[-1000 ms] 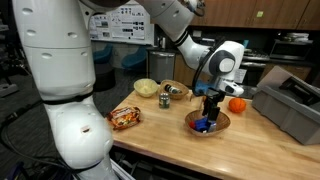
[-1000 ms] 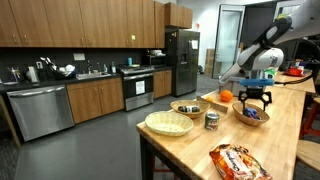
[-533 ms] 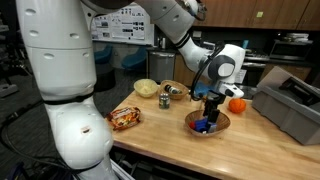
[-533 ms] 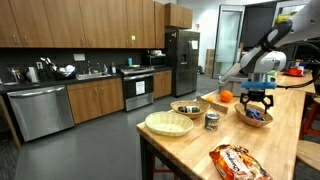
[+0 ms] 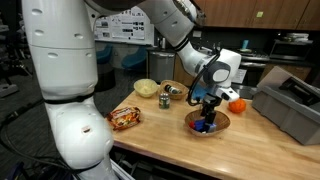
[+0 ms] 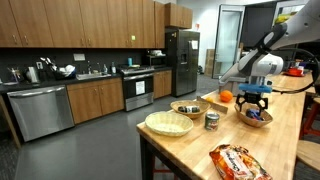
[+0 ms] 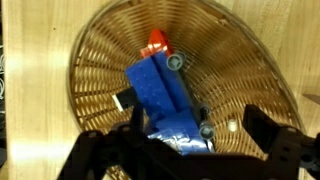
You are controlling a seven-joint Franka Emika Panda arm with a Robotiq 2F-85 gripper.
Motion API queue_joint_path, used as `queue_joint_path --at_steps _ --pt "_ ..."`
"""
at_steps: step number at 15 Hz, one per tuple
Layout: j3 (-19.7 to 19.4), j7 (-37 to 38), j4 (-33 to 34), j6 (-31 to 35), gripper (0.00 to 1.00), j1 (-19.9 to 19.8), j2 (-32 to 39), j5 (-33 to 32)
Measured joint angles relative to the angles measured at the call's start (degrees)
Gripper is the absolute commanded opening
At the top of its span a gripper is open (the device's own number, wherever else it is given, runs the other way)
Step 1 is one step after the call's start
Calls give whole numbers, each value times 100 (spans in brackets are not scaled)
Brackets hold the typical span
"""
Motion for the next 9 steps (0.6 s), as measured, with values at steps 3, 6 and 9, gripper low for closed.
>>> queue_joint_path --at_steps 3,6,9 --pt "27 -35 -99 140 100 26 16 34" --pt "31 -70 -134 182 73 28 1 34" --pt "33 -77 -160 189 53 32 -5 34"
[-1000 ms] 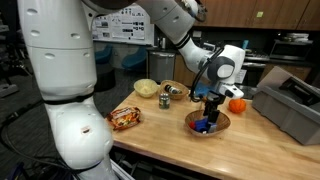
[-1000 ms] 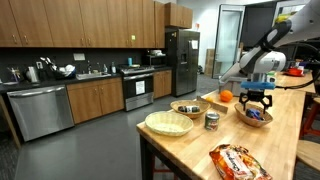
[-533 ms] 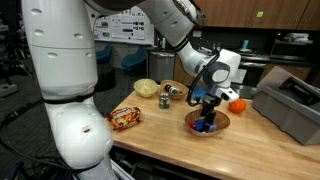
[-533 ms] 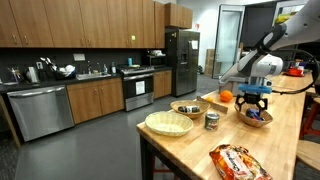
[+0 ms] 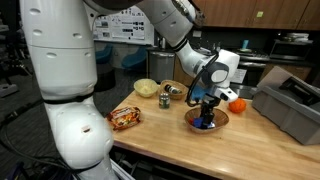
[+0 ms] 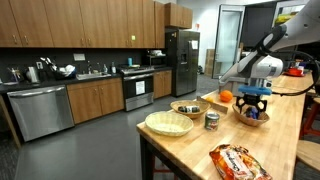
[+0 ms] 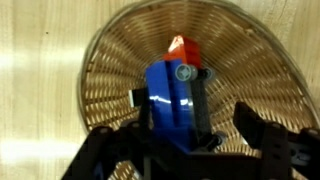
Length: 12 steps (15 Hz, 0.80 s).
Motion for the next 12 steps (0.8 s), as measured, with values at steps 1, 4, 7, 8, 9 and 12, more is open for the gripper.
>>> queue_joint_path --at_steps 1,4,7,8,9,12 --pt "1 0 -17 2 47 8 -2 -2" --pt "1 -1 -27 -4 31 14 -82 -11" --pt "9 -2 -33 -4 31 19 -95 -22" --pt "10 -3 -33 -4 31 19 -95 -34" --pt "11 -3 -32 -4 31 19 -95 -47" --pt "11 -6 -16 -42 31 19 -116 -155"
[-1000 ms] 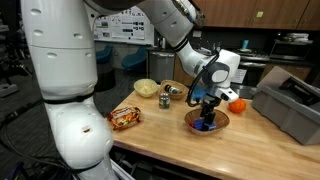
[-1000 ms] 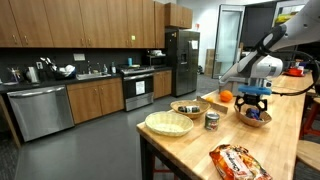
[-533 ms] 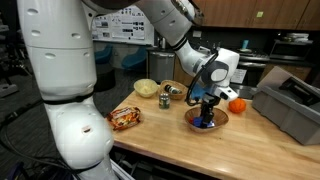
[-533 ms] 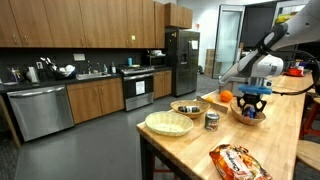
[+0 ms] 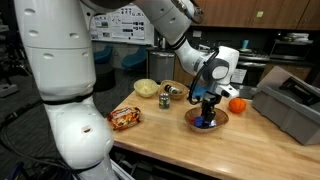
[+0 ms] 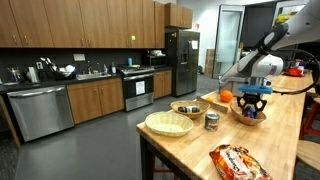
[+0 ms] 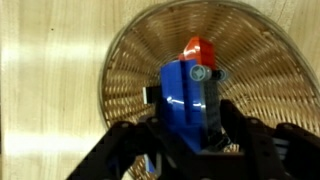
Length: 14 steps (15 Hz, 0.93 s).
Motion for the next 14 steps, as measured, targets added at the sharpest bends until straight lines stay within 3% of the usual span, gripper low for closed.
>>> queue_joint_path --at_steps 7,14 --pt "-23 8 205 -389 31 -14 -391 -593" --pt "41 2 567 -867 31 -5 -571 -797"
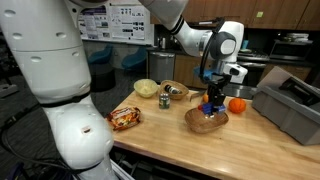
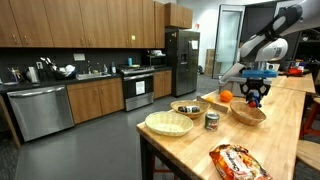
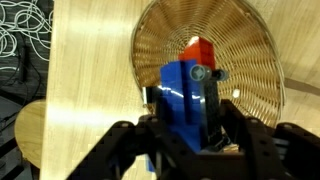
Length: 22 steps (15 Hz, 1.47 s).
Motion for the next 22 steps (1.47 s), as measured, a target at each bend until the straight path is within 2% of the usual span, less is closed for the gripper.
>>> queue_joint_path --at_steps 6,12,22 --pt "147 -60 378 -363 31 22 0 -41" --pt "342 -230 667 -462 31 204 2 -46" --pt "608 -696 722 -456 31 491 32 -5"
